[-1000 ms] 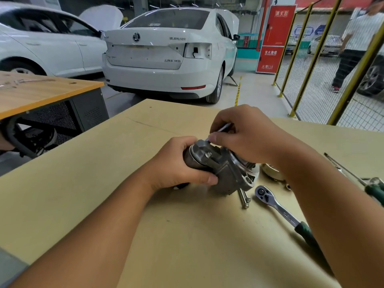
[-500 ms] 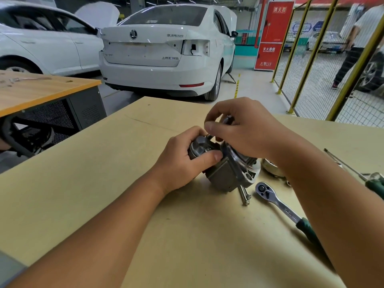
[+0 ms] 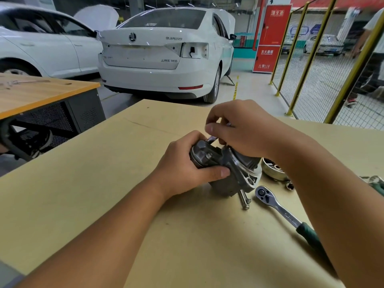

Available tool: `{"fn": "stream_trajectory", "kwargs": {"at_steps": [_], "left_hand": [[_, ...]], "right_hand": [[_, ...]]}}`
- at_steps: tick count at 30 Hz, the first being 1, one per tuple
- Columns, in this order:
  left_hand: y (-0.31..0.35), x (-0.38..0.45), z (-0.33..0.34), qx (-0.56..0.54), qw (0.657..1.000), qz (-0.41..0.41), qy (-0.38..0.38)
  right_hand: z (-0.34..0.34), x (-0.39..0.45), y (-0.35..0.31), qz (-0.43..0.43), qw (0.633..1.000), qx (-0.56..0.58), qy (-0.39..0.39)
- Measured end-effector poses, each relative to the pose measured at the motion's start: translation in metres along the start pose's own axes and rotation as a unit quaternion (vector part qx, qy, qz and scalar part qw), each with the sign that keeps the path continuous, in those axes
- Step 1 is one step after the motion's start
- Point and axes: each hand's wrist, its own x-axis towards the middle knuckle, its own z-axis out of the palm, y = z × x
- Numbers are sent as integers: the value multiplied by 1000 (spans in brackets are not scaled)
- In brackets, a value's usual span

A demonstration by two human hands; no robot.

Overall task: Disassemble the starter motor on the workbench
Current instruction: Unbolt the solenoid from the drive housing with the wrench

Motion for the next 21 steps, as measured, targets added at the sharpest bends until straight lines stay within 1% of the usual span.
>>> {"fn": "stream_trajectory", "kwargs": {"at_steps": [5, 8, 10, 12, 14, 18, 21], "left_hand": [[1, 1, 1, -2, 1000, -15, -2], [1, 1, 2, 0, 1000, -14, -1], [1, 1, 2, -9, 1000, -13, -4], [0, 2, 2, -15, 1000, -11, -5], [1, 1, 2, -11, 1000, -7, 1], [1, 0, 6, -20, 1000, 6, 17], [2, -1, 9, -15, 999, 11, 34]], "right_hand": [[-8, 1, -4, -9, 1000, 11, -1], [-13, -1, 0, -13, 998, 58, -22], [-10, 0, 1, -19, 999, 35, -26], [-6, 2, -1, -19, 999, -25, -22], [-5, 3, -2, -16, 999, -38, -21], [-9, 1, -2, -18, 999, -5, -41], [-10, -1, -1, -21, 999, 26, -36]]}}
